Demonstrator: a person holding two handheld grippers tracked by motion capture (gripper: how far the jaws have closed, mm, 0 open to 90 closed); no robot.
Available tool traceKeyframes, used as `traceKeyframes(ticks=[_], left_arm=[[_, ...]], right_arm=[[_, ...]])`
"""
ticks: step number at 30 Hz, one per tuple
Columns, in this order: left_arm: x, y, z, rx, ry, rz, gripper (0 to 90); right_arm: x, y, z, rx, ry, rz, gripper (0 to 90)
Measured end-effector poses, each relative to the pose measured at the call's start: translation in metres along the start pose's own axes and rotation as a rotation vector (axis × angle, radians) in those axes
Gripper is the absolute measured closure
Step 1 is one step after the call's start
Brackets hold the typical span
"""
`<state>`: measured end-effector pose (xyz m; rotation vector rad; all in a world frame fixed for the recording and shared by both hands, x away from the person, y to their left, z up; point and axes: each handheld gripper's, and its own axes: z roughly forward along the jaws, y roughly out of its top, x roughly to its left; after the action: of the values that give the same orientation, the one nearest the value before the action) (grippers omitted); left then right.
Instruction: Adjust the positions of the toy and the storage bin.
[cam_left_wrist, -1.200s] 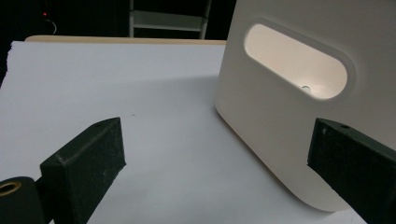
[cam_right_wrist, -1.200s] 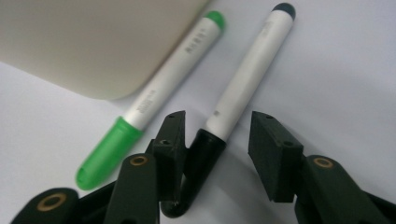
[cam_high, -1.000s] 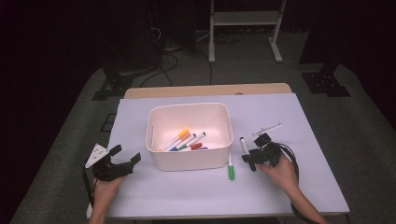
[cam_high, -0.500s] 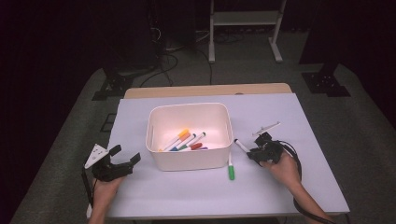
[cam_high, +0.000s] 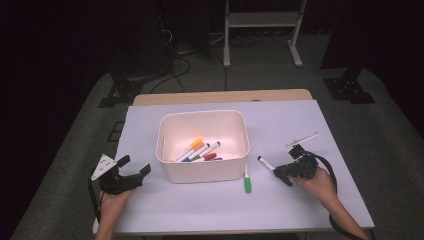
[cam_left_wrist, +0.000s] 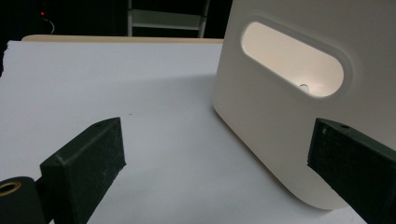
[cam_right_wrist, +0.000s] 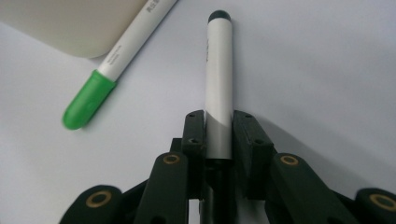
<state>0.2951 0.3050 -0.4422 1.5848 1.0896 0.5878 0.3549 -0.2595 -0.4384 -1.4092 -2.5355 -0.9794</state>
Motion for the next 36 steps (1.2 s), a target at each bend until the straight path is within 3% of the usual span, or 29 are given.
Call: traceKeyframes(ticks=[5, 10, 11, 15, 23, 32, 36], left_arm=[[0.000, 0.000, 0.000, 0.005, -0.001, 0.004, 2.7], [0.000, 0.000, 0.000, 0.004, -0.001, 0.005, 2.7], [0.000, 0.000, 0.000, 0.003, -0.001, 0.005, 2.7], [0.000, 0.000, 0.000, -0.001, -0.001, 0.004, 2.6], [0.000, 0.000, 0.000, 0.002, 0.000, 0.006, 2.6], [0.000, 0.000, 0.001, 0.005, -0.002, 0.007, 2.7], [0.000, 0.000, 0.001, 0.004, -0.003, 0.007, 2.7]], right_arm=[[-0.005, -0.006, -0.018, -0.011, 0.075, 0.035, 75.3], [-0.005, -0.007, -0.027, -0.001, 0.099, 0.041, 75.8], [-0.005, -0.007, -0.029, 0.017, 0.071, 0.032, 75.9], [-0.007, -0.012, -0.024, 0.030, 0.085, 0.045, 76.0], [-0.013, -0.018, -0.022, 0.005, 0.125, 0.074, 76.1], [-0.014, -0.019, -0.041, -0.038, 0.193, 0.097, 76.1], [-0.006, -0.010, -0.058, -0.052, 0.196, 0.076, 76.1]])
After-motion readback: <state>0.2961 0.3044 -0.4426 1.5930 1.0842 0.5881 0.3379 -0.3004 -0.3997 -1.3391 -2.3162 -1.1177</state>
